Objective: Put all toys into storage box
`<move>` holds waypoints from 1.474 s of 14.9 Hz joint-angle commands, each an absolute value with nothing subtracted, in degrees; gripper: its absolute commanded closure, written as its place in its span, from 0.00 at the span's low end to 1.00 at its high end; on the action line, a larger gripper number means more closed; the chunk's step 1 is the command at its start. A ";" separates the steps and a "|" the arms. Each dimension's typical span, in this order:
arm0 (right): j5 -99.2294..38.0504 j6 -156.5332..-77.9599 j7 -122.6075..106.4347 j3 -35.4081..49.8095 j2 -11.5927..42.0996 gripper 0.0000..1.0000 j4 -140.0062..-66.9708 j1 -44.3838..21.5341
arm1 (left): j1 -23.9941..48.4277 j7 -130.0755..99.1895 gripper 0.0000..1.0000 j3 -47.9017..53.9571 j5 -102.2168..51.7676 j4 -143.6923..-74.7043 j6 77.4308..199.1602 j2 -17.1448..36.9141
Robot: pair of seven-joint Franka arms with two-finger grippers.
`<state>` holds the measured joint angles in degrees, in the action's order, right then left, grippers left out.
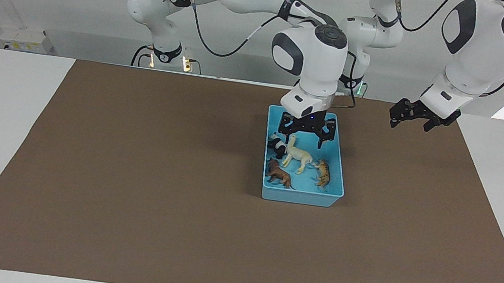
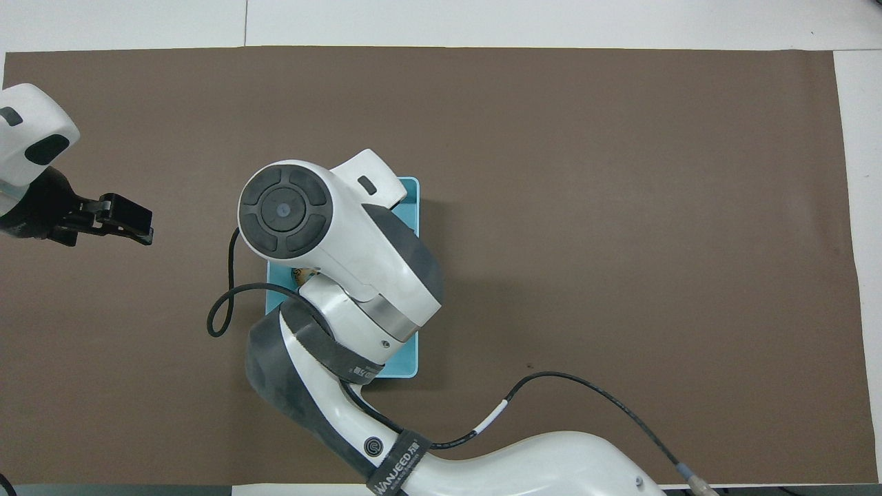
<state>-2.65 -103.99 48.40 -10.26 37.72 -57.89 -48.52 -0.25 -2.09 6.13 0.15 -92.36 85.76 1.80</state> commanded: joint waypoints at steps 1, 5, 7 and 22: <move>-1.76 -100.91 45.90 -11.60 31.83 0.00 -59.67 -43.27 | 1.22 -1.23 0.00 5.19 -0.44 -91.14 84.03 1.67; -1.84 -97.13 27.83 -11.69 28.22 0.00 -61.78 -32.20 | 2.20 -1.58 0.00 4.83 -0.26 -93.16 85.08 0.62; -1.93 -93.79 16.40 -11.60 28.21 0.00 -61.96 -26.92 | 2.11 -1.76 0.00 4.83 -0.26 -94.04 85.08 0.26; -2.02 -94.04 1.59 -11.60 8.29 0.00 -86.72 -6.51 | 1.41 -1.85 0.00 4.83 -0.26 -93.87 85.08 0.00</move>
